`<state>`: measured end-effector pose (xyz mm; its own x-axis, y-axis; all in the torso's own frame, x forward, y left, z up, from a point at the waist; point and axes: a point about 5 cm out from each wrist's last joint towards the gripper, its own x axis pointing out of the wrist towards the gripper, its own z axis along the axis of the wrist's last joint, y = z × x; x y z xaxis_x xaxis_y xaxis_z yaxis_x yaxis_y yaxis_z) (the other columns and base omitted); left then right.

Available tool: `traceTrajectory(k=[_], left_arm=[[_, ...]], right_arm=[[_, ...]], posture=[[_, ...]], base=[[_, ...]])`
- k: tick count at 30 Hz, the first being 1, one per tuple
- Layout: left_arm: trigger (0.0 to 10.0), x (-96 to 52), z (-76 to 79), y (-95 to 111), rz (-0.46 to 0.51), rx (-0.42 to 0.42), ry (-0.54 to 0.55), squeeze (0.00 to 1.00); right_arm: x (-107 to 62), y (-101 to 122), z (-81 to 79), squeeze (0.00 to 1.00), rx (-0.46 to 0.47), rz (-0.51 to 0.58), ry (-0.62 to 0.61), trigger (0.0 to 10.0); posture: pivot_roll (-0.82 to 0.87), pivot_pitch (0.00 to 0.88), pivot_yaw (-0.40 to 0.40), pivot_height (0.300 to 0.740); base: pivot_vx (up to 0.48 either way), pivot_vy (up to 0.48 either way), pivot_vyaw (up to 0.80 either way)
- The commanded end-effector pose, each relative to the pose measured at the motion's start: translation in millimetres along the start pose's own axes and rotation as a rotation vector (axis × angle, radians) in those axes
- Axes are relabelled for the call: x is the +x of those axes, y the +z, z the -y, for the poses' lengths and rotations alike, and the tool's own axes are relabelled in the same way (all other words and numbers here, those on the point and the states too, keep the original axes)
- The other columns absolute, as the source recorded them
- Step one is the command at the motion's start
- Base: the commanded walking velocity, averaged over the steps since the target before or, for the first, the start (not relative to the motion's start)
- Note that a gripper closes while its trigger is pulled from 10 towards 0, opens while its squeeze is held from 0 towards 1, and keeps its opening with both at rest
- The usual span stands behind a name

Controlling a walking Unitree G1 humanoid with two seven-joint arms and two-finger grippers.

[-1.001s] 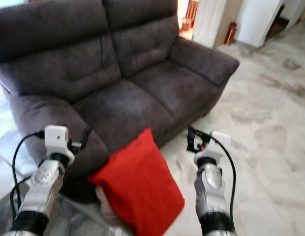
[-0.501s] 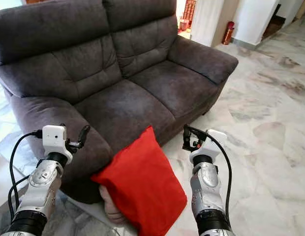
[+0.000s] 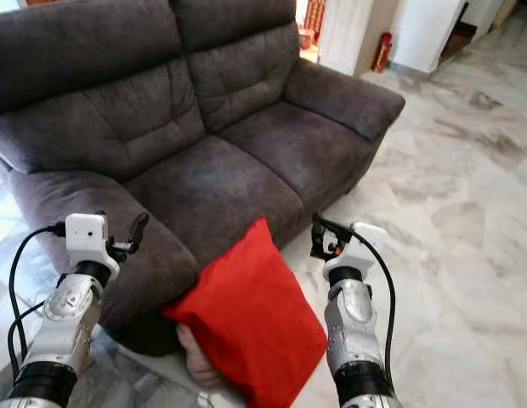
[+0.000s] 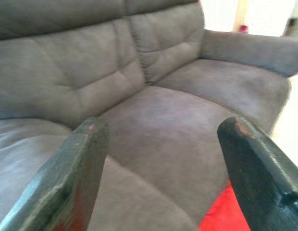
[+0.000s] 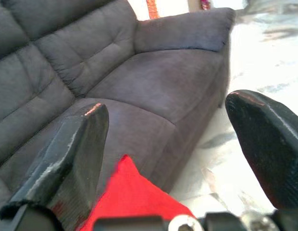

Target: Move the pillow to the sofa from floor

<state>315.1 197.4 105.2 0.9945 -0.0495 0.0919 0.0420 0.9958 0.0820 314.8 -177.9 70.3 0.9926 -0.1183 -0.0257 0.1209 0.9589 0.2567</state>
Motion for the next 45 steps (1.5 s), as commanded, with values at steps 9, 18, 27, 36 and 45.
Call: traceTrajectory(k=[9, 18, 27, 36, 45], left_arm=[[10.0, -1.7, -1.3, 2, 0.009, 0.019, -0.007, 0.0], [10.0, -7.8, 0.8, 7, 0.043, 0.027, -0.015, 0.0], [10.0, -36.2, 13.1, 22, 0.119, 0.046, -0.069, 0.0], [10.0, -24.3, 14.7, 22, 0.103, 0.033, -0.053, 0.0], [10.0, -20.1, 13.0, 23, 0.101, 0.017, -0.03, 0.0]], right_arm=[[1.1, 1, -4.5, 0.0, 0.002, 0.004, 0.013, 10.0], [-8.6, 5, 3.7, 0.0, -0.064, 0.059, -0.002, 10.0], [-39.7, 20, 3.5, 0.0, -0.23, 0.159, 0.068, 10.0], [-42.8, 19, -2.3, 0.0, -0.232, 0.143, 0.055, 10.0], [-35.1, 25, -9.4, 0.0, -0.259, 0.128, 0.064, 10.0]], posture=[[0.11, 0.0, -0.018, 0.74], [0.11, 0.0, -0.032, 0.74], [0.14, 0.0, -0.058, 0.74], [0.11, 0.0, -0.052, 0.74], [0.12, 0.0, -0.066, 0.74]], base=[[0.0, 0.0, 0.0], [0.0, 0.0, 0.0], [0.0, 0.0, 0.0], [0.0, 0.0, 0.0], [0.0, 0.0, 0.0]])
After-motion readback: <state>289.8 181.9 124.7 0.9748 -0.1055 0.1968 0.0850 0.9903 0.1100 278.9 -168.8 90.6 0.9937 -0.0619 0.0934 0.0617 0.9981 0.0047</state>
